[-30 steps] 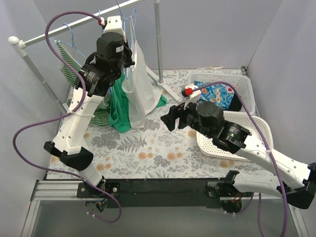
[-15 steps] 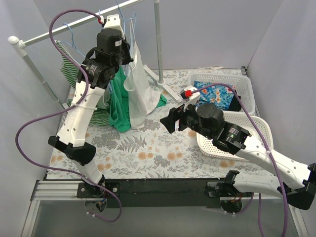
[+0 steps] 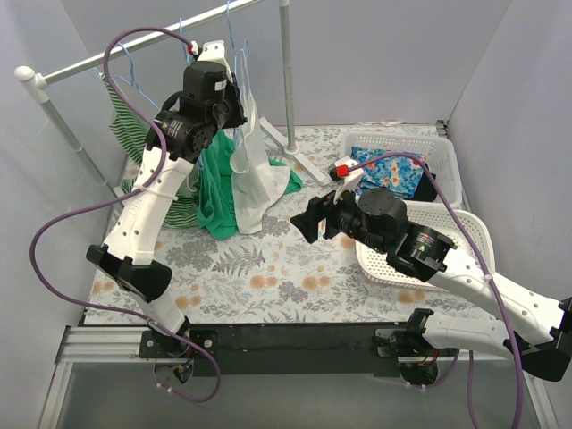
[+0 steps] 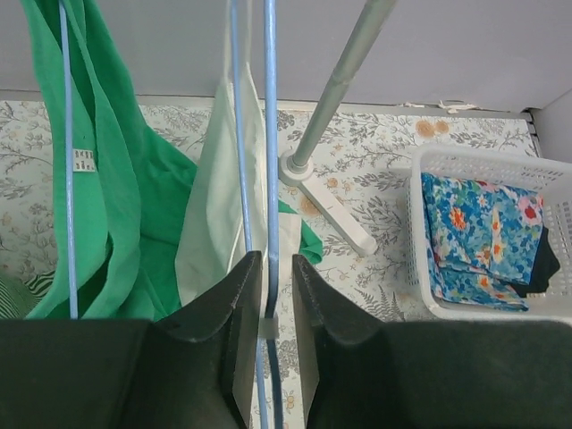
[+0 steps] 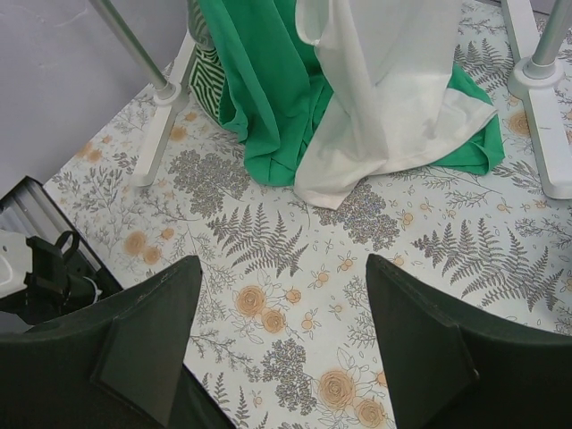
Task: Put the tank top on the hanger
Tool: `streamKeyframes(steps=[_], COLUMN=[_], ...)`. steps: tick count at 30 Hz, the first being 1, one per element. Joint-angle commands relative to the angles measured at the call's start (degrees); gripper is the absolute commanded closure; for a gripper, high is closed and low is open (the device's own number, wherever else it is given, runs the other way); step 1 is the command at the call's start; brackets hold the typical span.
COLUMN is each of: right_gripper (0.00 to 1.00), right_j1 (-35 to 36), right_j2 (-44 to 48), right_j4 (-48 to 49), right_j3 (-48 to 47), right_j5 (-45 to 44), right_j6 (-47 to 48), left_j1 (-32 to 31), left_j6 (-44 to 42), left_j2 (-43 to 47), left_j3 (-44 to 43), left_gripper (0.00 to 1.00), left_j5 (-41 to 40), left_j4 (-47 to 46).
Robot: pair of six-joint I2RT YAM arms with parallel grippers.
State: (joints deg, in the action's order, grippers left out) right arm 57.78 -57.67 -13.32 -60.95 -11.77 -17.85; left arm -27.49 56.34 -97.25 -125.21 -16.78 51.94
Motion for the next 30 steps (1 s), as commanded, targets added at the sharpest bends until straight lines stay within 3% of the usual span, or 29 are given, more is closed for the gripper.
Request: streamKeyframes(steps=[1, 10, 14, 15, 16, 18, 24, 30], right_gripper=[0.18, 0.18, 0.17, 0.17, 0.17, 0.16, 0.13, 0.11], right_j1=[0.1, 0.1, 0.1, 0.1, 0.1, 0.1, 0.1, 0.1], right_j2=[1.3, 1.2, 1.2, 1.1, 1.1, 1.4, 3.9, 6.1], right_j4=[2.4, 2.3, 2.2, 2.3, 2.3, 2.3, 2.2, 2.2], right_j3=[0.2, 0.1, 1.0, 1.3, 1.5, 2.6, 6.1, 10.0], right_j5=[0.4, -0.2, -1.5, -1.7, -2.5, -3.5, -10.6, -15.7], right_j6=[-0.3, -0.1, -0.1, -0.1, -0.1, -0.2, -0.3, -2.5], left_j1=[0.4, 0.4, 0.3, 0.3, 0.3, 0.2, -1.3, -7.6], left_j6=[0.0, -1.2, -1.0, -0.8, -0.6, 0.5, 3.1, 9.3], left_j2=[5.9, 11.7, 15.2, 16.8, 17.6, 20.5, 29.8, 40.0], left_j3=[1.1, 1.5, 4.9, 5.8, 7.0, 11.6, 27.4, 51.6], left_gripper=[0.74, 0.33, 0.15, 0.05, 0.02, 0.02, 0.02, 0.02], left_j5=[2.3, 4.8, 15.5, 16.7, 20.1, 25.4, 31.8, 28.7], left_j4=[-1.8, -2.4, -4.4, -4.6, -4.9, -6.1, -10.5, -19.2])
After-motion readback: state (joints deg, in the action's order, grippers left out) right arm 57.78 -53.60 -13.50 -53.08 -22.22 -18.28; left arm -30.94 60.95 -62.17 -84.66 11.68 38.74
